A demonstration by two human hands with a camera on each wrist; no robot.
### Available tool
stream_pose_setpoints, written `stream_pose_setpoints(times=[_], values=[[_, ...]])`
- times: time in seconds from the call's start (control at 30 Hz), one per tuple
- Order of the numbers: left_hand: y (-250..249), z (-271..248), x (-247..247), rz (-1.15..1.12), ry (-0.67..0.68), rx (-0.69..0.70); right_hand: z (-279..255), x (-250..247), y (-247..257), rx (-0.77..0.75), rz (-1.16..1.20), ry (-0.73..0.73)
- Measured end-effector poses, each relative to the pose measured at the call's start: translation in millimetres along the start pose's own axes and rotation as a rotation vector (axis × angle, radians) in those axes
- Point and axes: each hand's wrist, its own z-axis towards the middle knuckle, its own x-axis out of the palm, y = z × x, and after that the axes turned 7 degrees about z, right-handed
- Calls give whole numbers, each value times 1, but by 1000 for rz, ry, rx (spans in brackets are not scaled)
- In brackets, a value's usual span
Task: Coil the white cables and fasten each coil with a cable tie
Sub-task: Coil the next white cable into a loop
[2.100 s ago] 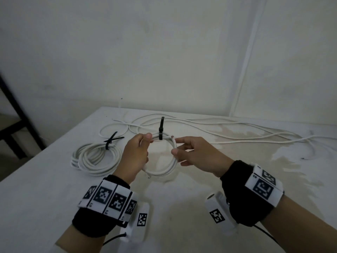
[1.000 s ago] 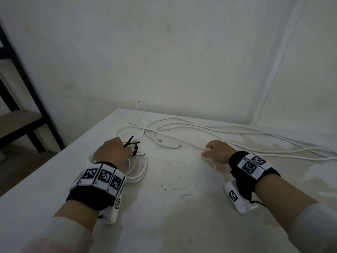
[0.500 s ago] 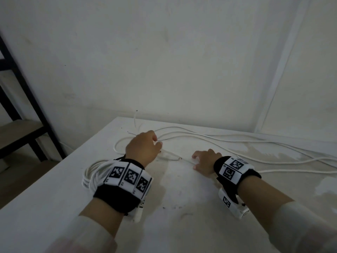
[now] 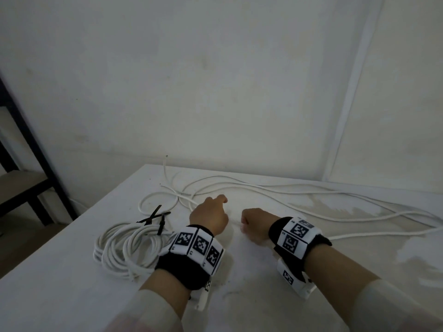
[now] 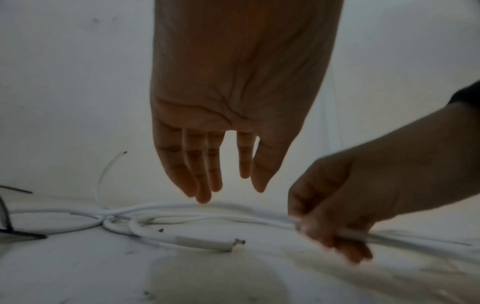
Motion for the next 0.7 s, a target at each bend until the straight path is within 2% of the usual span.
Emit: stream_pose_setpoints(times=[0.1, 0.17, 0.33, 0.5, 0.7], values=[[1, 5, 5, 21, 15, 10, -13, -9, -2, -67, 161, -83], [-1, 10, 7, -44, -3, 8, -26, -18, -1, -128, 231, -158], [0, 24, 2, -157, -245, -9, -53, -43, -7, -213, 271, -446], [15, 31, -10, -185, -366, -13, -67, -68, -29, -106, 308, -589], [25, 33, -17, -165, -380, 18, -89, -97, -57, 98, 37, -744]])
